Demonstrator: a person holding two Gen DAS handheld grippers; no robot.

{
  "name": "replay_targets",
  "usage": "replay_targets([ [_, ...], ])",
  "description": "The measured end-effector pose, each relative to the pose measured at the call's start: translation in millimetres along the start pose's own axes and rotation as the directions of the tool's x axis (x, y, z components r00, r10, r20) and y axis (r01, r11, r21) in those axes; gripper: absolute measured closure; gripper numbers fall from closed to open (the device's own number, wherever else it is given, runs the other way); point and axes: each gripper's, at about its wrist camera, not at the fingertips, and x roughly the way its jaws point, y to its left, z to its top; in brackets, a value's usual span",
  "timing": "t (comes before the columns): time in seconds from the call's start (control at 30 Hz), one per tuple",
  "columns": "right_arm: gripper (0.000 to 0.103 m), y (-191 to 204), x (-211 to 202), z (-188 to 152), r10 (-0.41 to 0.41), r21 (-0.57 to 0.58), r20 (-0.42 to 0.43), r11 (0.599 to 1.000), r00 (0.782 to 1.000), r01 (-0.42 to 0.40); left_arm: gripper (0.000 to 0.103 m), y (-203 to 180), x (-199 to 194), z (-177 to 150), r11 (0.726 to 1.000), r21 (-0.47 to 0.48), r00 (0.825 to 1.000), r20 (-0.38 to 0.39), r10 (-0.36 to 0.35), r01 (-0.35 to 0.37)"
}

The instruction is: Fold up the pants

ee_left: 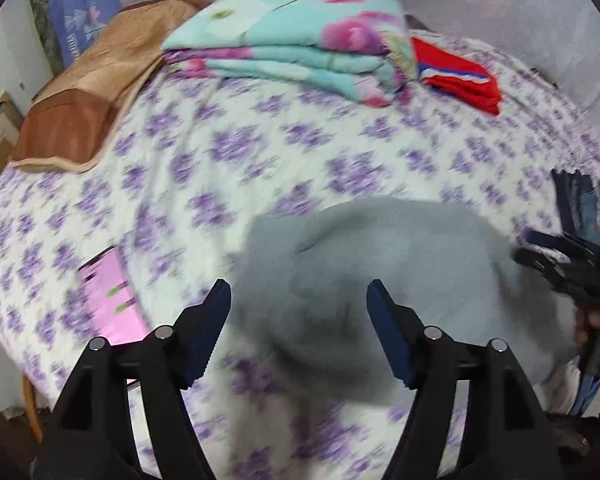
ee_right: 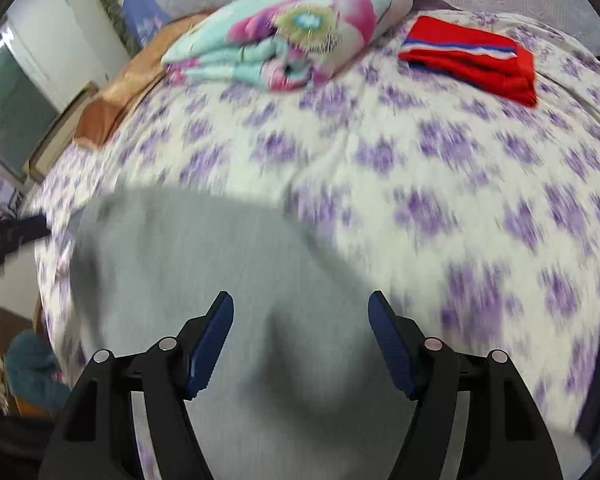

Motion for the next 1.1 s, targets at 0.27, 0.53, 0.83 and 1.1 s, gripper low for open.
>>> replay_targets([
  [0.27,0.044,0.0,81.7,29.8,-0.084,-0.061,-0.065,0.995,0.994,0.08,0.035,-35.8,77.1,-19.2,0.984,0.13,0.985,-0.105,0.138,-0.124],
  [0.53,0.045,-12.2,14.0,-6.0,-0.057,0.042,0.027,0.998,0.998,0.055,0.027,-40.9,45.9,-8.0,0.993,0.1,0.995,-0.073,0.066,-0.059],
  [0.83,0.047,-75.5,-52.8,-111.3,-0.131,0.273,0.014,0.954,0.991,0.122,0.016,-80.2,84.0,-26.0,0.963,0.255,0.986,-0.114,0.121,-0.089],
  [1.1,0.018,-117.0,-188.0,-203.0,-0.324,0.564,0.161,0.806,0.932,0.183,0.016,-86.7,51.3,-20.0,0.974,0.223,0.997,-0.07,-0.027,0.042],
])
